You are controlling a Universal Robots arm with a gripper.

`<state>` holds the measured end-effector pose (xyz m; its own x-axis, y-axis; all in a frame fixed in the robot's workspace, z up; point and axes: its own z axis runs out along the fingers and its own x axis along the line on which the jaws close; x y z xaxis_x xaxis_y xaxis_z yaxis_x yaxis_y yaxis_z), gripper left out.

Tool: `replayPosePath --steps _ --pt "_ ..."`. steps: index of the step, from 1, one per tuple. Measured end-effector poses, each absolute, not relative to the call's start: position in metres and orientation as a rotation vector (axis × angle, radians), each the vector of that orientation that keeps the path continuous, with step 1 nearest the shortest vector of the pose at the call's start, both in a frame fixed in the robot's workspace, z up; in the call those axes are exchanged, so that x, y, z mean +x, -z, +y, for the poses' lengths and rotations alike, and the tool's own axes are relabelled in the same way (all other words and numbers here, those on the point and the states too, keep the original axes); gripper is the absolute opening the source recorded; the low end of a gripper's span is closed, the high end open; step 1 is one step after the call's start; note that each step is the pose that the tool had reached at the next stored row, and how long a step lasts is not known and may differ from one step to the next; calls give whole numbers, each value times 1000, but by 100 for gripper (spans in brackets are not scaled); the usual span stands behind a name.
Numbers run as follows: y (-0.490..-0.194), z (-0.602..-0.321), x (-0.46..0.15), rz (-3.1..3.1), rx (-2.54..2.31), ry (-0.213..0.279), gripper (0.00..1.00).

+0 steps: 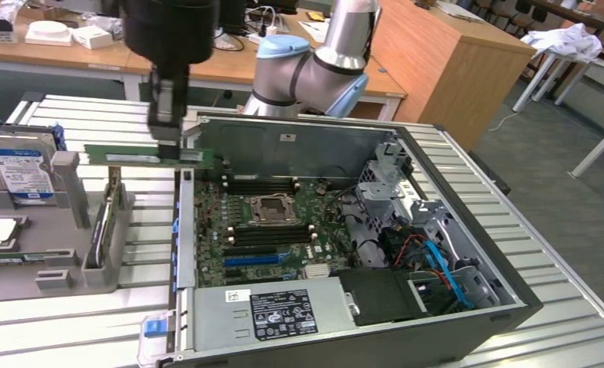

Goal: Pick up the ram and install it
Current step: 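Pick up the ram and move it above insertion slot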

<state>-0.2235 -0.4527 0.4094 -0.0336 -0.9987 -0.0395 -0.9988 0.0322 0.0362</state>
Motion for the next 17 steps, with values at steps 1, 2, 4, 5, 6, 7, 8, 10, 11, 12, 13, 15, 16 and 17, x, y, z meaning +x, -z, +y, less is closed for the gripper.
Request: replayPosePath --steps 1,2,4,5,6,7,8,10,11,12,13,15,16,17 --pt "-409 -453 -205 2254 -2181 -86 12" --pt "-410 -453 -187 2253 -2180 -87 12" --pt "-410 -453 -177 2253 -2181 -87 12" --pt "-410 -453 -173 2253 -2180 -88 12" --pt "-410 -453 -168 2253 -2180 -88 12" --pt "-410 -453 -164 2253 -2180 -88 12" --pt "-410 -453 -159 2253 -2180 -88 12" --pt "-410 -453 -150 2253 -2180 -88 12" --pt "-410 -453 -145 2253 -2180 -88 12" --pt "-410 -453 -141 2253 -2181 -88 12" --pt "-410 -453 -136 2253 -2180 -88 12" --pt "-410 -452 -128 2253 -2180 -88 12" --pt "-410 -451 -124 2253 -2181 -88 12" --pt "-410 -449 -120 2253 -2180 -88 12"
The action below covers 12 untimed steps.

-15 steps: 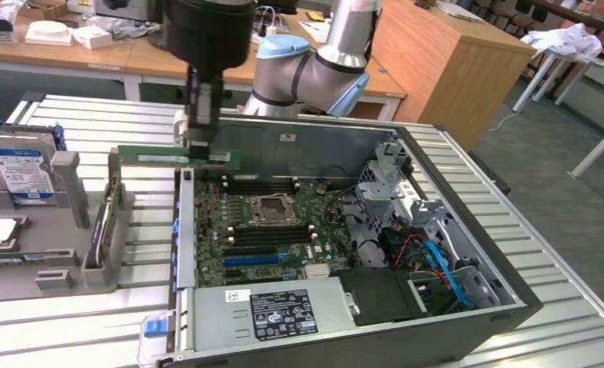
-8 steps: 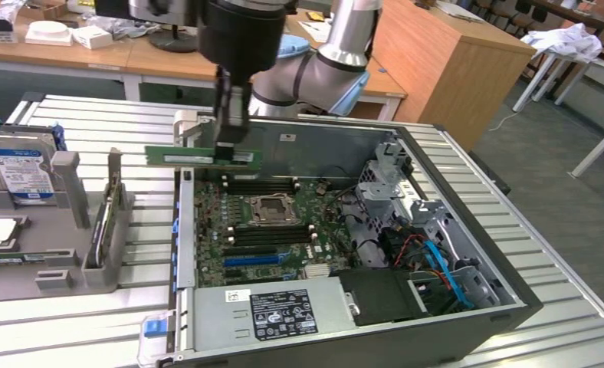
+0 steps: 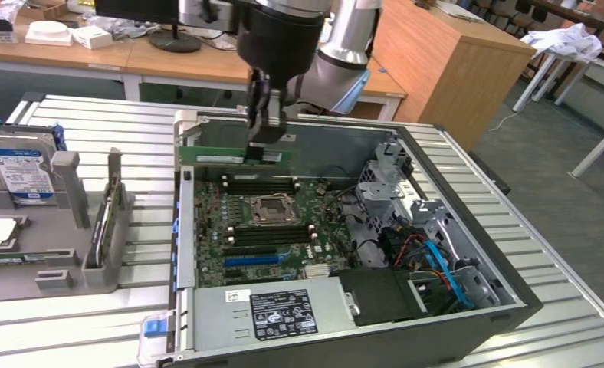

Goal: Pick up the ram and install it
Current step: 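Pick up the ram and move it above insertion slot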

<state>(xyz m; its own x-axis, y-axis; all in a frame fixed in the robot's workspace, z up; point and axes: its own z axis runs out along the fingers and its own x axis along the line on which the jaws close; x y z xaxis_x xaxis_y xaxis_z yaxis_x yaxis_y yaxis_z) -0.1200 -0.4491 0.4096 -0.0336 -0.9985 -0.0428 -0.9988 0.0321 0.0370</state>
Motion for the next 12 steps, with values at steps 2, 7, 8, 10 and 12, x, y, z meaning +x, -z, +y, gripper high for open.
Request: replayPosePath --steps 2,7,8,10,12 --pt "-410 -446 -114 2253 -2180 -88 12" --pt "-409 -439 -98 2253 -2180 -88 12" --pt "-409 -438 -94 2253 -2180 -88 12" --pt "-409 -436 -87 2253 -2180 -88 12" --pt "-409 -434 -80 2253 -2180 -88 12"
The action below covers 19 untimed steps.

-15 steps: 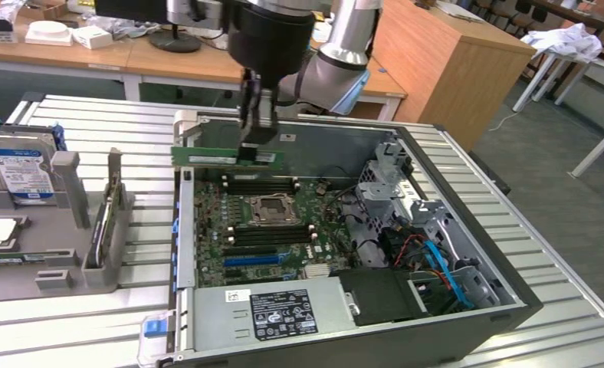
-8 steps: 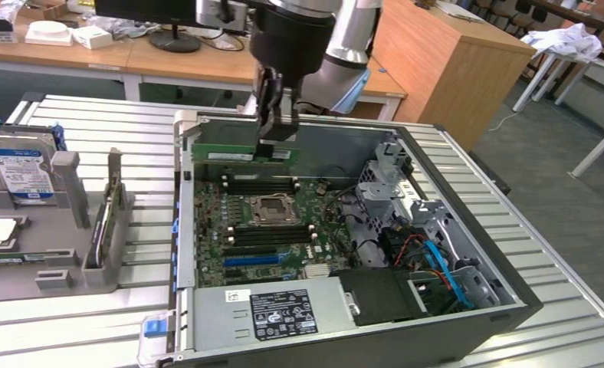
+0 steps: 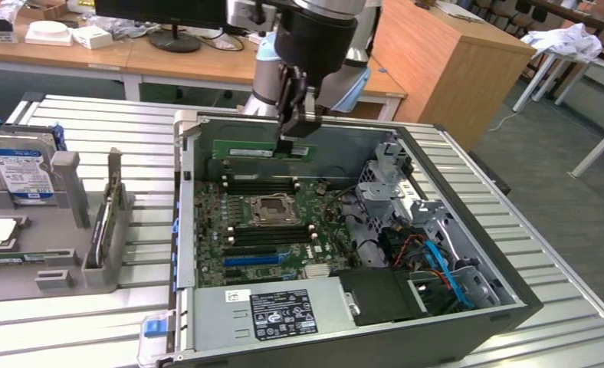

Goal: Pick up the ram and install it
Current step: 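Pick up the ram and move it above insertion slot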

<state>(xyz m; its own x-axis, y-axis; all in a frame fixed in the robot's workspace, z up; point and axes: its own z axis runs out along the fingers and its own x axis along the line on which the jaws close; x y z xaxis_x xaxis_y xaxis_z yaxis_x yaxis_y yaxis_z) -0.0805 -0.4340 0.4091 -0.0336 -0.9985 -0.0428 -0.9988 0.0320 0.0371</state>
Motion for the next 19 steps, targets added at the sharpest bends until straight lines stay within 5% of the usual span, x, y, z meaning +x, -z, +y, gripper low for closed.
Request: replayPosePath --steps 19 --pt "-401 -412 -27 2257 -2176 -88 12"
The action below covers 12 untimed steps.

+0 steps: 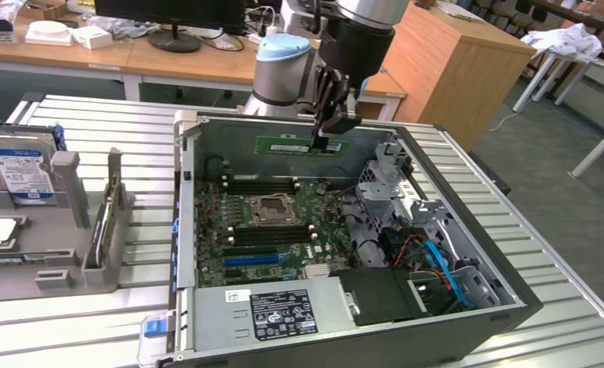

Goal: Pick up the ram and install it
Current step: 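Pick up the ram and move it above insertion slot, then insert the ram into the slot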

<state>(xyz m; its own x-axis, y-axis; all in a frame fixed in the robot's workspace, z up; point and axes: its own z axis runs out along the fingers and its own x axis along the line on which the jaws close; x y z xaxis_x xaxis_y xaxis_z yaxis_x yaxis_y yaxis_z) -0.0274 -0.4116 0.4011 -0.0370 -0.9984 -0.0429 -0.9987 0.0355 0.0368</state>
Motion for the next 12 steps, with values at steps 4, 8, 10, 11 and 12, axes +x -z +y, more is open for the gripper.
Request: replayPosePath --steps 4,8,10,11,12 --pt "-400 -410 -27 2257 -2176 -88 12" --pt "-400 -408 -27 2257 -2176 -88 12" --pt "-399 -407 -27 2257 -2176 -88 12" --pt "-399 -407 -27 2257 -2176 -88 12" --pt "-399 -407 -27 2257 -2176 -88 12"
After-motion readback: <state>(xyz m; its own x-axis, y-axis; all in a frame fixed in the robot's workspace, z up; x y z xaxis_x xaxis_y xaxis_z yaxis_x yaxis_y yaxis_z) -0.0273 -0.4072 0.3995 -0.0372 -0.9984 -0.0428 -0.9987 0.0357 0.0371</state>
